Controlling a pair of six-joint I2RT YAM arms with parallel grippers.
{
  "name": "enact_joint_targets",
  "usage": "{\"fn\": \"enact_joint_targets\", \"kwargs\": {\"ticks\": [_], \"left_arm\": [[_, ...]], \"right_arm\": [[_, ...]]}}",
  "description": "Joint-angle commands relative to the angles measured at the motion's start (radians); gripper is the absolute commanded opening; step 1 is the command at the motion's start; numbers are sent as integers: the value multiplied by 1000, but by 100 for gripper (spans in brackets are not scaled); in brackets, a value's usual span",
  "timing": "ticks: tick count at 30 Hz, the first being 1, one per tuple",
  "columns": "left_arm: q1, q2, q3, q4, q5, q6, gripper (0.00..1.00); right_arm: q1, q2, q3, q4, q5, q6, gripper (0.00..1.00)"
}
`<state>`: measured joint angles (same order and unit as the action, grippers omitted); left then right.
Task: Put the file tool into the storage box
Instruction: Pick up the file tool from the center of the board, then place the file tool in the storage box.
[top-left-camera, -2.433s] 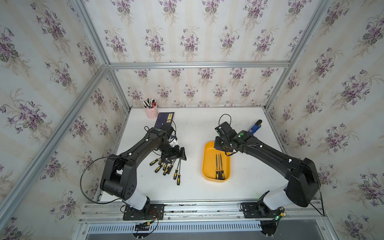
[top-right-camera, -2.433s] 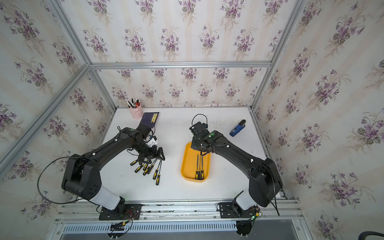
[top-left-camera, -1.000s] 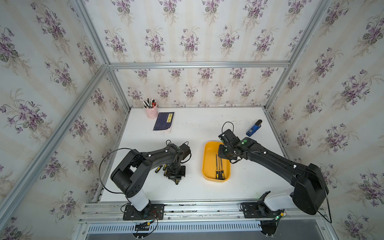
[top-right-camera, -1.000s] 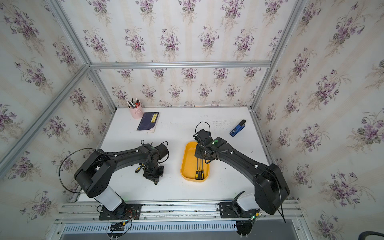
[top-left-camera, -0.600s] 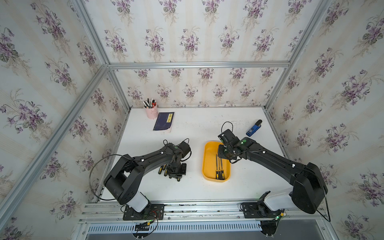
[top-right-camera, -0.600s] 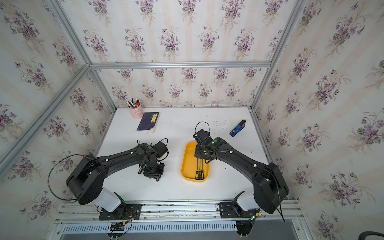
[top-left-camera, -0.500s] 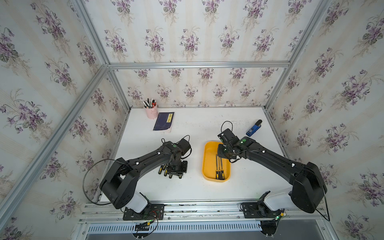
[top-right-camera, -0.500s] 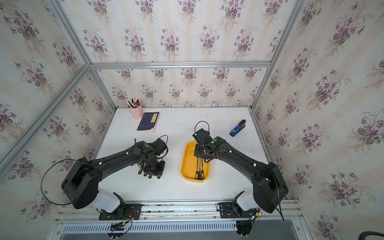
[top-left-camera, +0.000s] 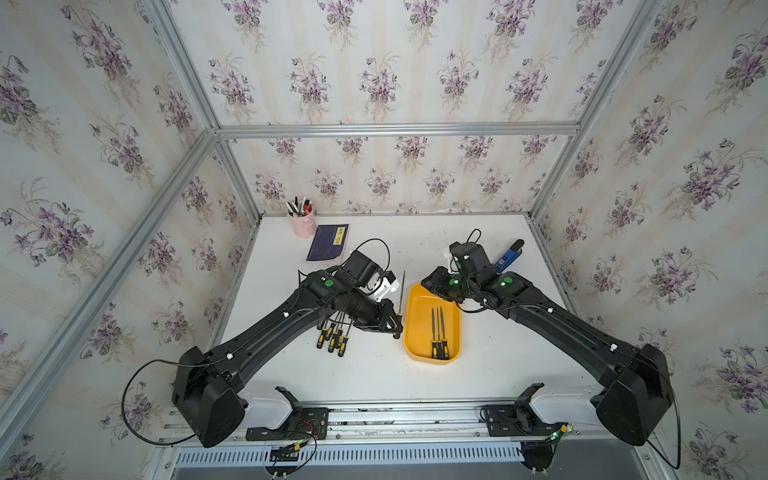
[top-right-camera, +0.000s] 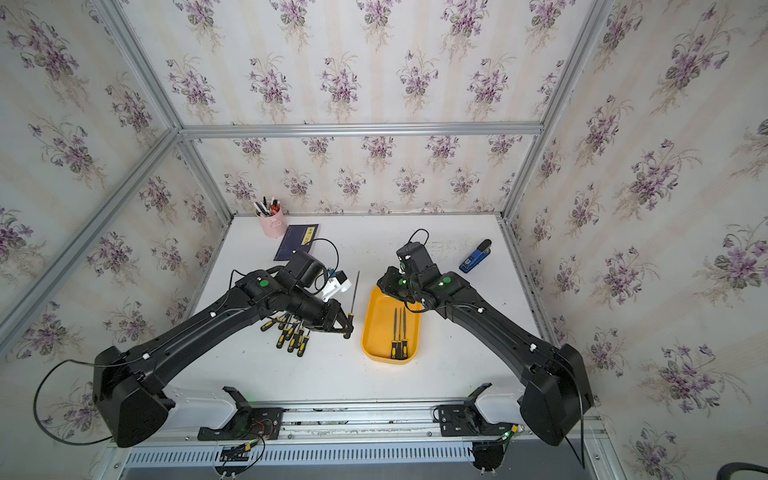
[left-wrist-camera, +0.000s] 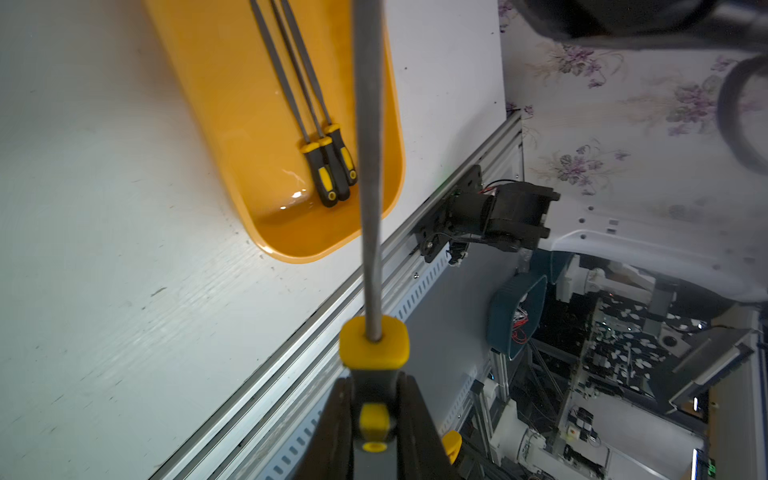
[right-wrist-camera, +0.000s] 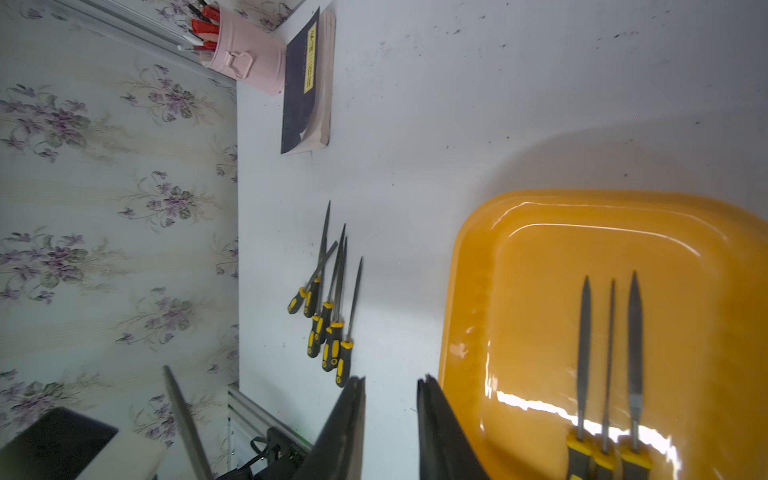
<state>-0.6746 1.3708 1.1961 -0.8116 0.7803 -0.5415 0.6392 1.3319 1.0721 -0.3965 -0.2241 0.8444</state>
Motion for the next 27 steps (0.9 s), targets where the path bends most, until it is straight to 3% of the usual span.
{"fn": "enact_joint_targets", "kwargs": {"ticks": [1, 9, 19, 27], "left_arm": [[-3, 12, 15, 44, 89, 19, 3], [-5, 37, 23, 0, 53, 41, 2], [-5, 73, 7, 6, 29, 30, 2], [-6, 80, 5, 9, 25, 30, 2]], "right_arm": [[14, 9, 0, 87, -59, 32, 27], [53, 40, 40, 71, -21, 40, 27], [53, -31, 8, 29, 17, 62, 26], [86, -64, -14, 58, -34, 75, 26]]}}
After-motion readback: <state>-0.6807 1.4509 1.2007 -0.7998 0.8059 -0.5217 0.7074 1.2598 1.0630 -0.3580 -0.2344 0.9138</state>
